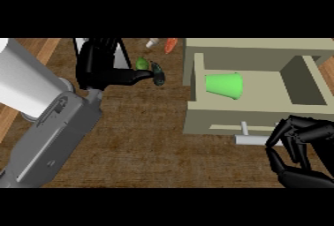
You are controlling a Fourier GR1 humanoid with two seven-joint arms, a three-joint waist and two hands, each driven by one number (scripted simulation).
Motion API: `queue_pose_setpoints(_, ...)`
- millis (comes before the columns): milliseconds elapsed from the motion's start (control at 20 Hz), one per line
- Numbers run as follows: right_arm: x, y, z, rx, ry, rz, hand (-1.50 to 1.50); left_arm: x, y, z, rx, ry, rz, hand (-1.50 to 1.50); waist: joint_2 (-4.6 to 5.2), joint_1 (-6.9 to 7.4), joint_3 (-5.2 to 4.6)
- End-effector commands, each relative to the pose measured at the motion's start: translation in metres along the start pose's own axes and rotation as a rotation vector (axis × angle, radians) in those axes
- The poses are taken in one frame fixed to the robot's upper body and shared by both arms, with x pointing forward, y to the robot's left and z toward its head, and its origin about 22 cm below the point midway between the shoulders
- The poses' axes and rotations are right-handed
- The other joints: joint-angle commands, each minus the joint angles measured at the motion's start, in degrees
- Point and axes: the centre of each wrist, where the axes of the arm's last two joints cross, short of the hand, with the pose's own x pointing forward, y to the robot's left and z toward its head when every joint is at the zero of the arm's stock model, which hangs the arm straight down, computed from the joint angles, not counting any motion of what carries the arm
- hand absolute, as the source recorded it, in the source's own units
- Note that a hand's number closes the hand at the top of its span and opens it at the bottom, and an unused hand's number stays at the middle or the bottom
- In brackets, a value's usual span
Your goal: Pick up the cup, place it into the drawer and close the drawer
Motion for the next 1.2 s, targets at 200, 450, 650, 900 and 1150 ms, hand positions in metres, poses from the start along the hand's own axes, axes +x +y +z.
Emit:
queue_pose_setpoints(200,-0.021,0.012,-0.021,0.08,0.032,0.252,1.5,0.008,0.057,0.058,0.034,0.007,0.014,-1.5,0.43,-0.32,0.01)
queue_pose_setpoints(450,-0.038,0.031,-0.029,0.202,0.045,0.502,1.5,0.01,0.09,0.076,0.014,0.039,0.017,-1.5,0.57,0.05,0.01)
queue_pose_setpoints(650,-0.077,0.043,-0.039,0.223,0.069,0.555,1.5,0.02,0.114,0.098,0.033,0.015,-0.004,-1.5,0.57,-0.31,0.04)
queue_pose_setpoints(900,-0.107,0.055,-0.057,0.228,0.112,0.598,-1.5,0.014,0.144,0.115,0.05,0.017,0.013,-1.5,0.61,-1.29,0.01)
queue_pose_setpoints(1150,-0.137,0.072,-0.087,0.285,0.176,0.677,-1.5,0.033,0.153,0.112,0.041,0.014,0.026,-1.5,0.7,-0.78,0.03)
